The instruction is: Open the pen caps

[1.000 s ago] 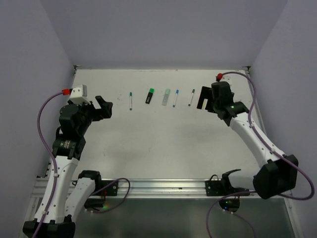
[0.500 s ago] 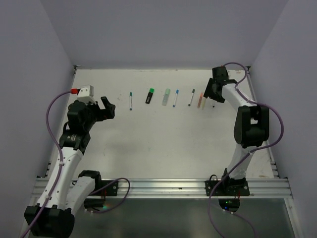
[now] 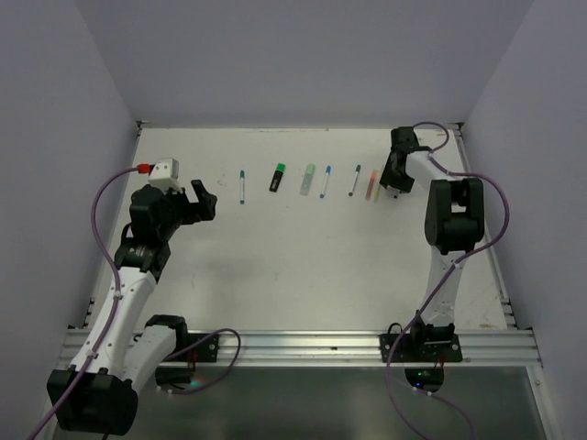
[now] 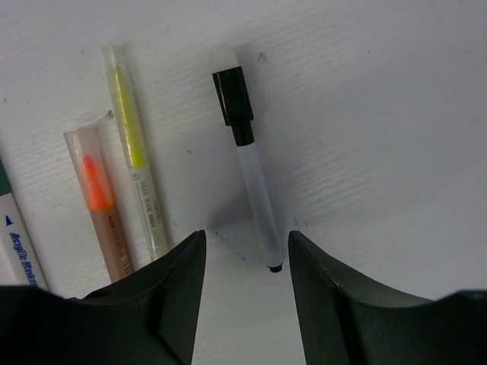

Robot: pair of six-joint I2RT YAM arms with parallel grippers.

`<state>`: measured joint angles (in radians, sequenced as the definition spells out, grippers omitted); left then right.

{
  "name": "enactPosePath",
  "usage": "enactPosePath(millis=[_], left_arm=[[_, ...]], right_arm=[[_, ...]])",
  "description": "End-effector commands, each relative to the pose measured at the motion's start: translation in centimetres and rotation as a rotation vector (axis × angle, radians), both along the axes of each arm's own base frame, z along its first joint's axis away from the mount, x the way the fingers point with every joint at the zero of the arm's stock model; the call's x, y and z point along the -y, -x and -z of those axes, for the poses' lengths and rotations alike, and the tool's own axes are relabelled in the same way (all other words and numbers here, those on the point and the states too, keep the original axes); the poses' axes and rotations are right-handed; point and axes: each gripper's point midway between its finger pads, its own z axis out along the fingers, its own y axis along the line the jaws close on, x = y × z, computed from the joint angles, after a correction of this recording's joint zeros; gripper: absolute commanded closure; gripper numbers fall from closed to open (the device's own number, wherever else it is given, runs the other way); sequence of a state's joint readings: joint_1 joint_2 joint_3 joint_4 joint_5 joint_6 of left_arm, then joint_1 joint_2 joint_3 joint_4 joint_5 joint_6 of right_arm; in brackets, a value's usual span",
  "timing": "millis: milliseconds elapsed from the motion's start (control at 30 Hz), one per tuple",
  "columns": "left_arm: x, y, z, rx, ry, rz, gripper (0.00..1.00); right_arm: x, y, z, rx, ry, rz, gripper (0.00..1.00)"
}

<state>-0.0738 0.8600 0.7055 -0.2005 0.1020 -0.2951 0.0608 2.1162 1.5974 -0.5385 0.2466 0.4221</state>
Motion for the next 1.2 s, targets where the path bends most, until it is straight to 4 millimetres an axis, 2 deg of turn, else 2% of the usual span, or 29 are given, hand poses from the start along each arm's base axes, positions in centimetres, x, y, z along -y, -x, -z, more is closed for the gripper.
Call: enactPosePath(millis=[0, 167, 233, 367, 467, 533, 567, 600, 633, 667, 700, 767, 800, 833, 867, 900, 933, 1000, 1033, 1067, 1100, 1133, 1167], left_arm=[[0.0, -0.6, -0.9, 0.051, -0.007, 0.016, 0.00], [0.3, -0.6, -0.9, 0.049, 0.000, 0.030, 0.00], [0.3, -0.6, -0.9, 0.049, 0.000, 0.030, 0.00], [0.4, -0.7, -0.9, 0.050, 0.009, 0.035, 0.00], [0.5, -0.6, -0.9, 0.055, 0.021, 0.038, 0.00], [0.9, -0.7, -1.2, 0.063, 0.041, 0.049, 0.00], [1.1, -0.7, -1.2, 0.062, 0.049, 0.056, 0.00], [1.4, -0.7, -1.4, 0.061, 0.071, 0.065, 0.00], [1.6, -0.8, -1.6, 0.061, 0.084, 0.067, 0.00], [1.7, -0.9, -1.6, 0.054, 0.096, 0.068, 0.00], [2.0, -0.9, -1.2, 0.029, 0.110, 0.079, 0.00], [2.8, -1.0, -1.6, 0.010, 0.155, 0.102, 0.00], [3.7, -1.0, -1.3, -0.021, 0.200, 0.137, 0.00], [4.3, -1.0, -1.7, -0.027, 0.224, 0.159, 0.00], [5.0, -1.0, -1.5, -0.046, 0.252, 0.182, 0.00], [6.0, -0.8, -1.6, -0.063, 0.302, 0.214, 0.00], [6.6, -0.8, -2.1, -0.051, 0.322, 0.234, 0.00], [8.3, -0.6, -2.3, -0.067, 0.357, 0.262, 0.02], [8.9, -0.8, -3.2, -0.057, 0.360, 0.271, 0.03], [10.5, -0.4, -3.5, -0.063, 0.361, 0.306, 0.04], [11.2, -0.4, -3.8, -0.067, 0.368, 0.304, 0.04], [12.1, -0.5, -4.9, -0.044, 0.382, 0.320, 0.06], [13.7, 0.2, -5.3, -0.044, 0.402, 0.357, 0.08]], right_arm=[[1.0, -1.1, -0.4, 0.008, 0.027, 0.008, 0.51], [1.5, -1.4, 0.6, -0.009, 0.022, 0.010, 0.58], [1.3, -1.4, 0.9, -0.017, 0.002, -0.001, 0.66], [1.6, -0.9, 1.0, -0.027, 0.020, -0.009, 0.89], [1.8, -0.7, -0.4, 0.004, 0.038, -0.022, 1.00], [1.8, -0.1, -1.3, 0.017, 0.049, -0.036, 1.00], [1.4, -0.4, -3.4, 0.075, 0.031, -0.048, 1.00], [1.0, -0.3, -4.5, 0.107, 0.021, -0.058, 1.00], [0.3, 0.7, -4.4, 0.108, 0.011, -0.074, 1.00], [-0.3, 0.6, -5.5, 0.149, 0.000, -0.088, 1.00], [-1.1, 0.8, -8.3, 0.219, -0.014, -0.107, 1.00], [-3.6, 2.1, -9.5, 0.261, -0.021, -0.161, 1.00], [-4.5, 2.7, -11.9, 0.323, -0.029, -0.177, 1.00], [-6.4, 3.8, -12.0, 0.331, -0.039, -0.220, 1.00], [-7.6, 4.1, -13.0, 0.373, -0.054, -0.242, 1.00], [-9.7, 4.9, -13.7, 0.401, -0.082, -0.278, 1.00], [-10.8, 6.4, -15.1, 0.447, -0.118, -0.312, 1.00], [-13.7, 7.7, -17.2, 0.537, -0.196, -0.369, 1.00], [-14.4, 9.0, -17.9, 0.571, -0.227, -0.394, 1.00], [-15.6, 9.6, -19.2, 0.622, -0.267, -0.433, 1.00], [-16.8, 10.5, -19.6, 0.638, -0.290, -0.467, 1.00], [-17.4, 11.4, -19.2, 0.640, -0.301, -0.490, 1.00], [-18.0, 12.2, -20.8, 0.692, -0.320, -0.514, 1.00]])
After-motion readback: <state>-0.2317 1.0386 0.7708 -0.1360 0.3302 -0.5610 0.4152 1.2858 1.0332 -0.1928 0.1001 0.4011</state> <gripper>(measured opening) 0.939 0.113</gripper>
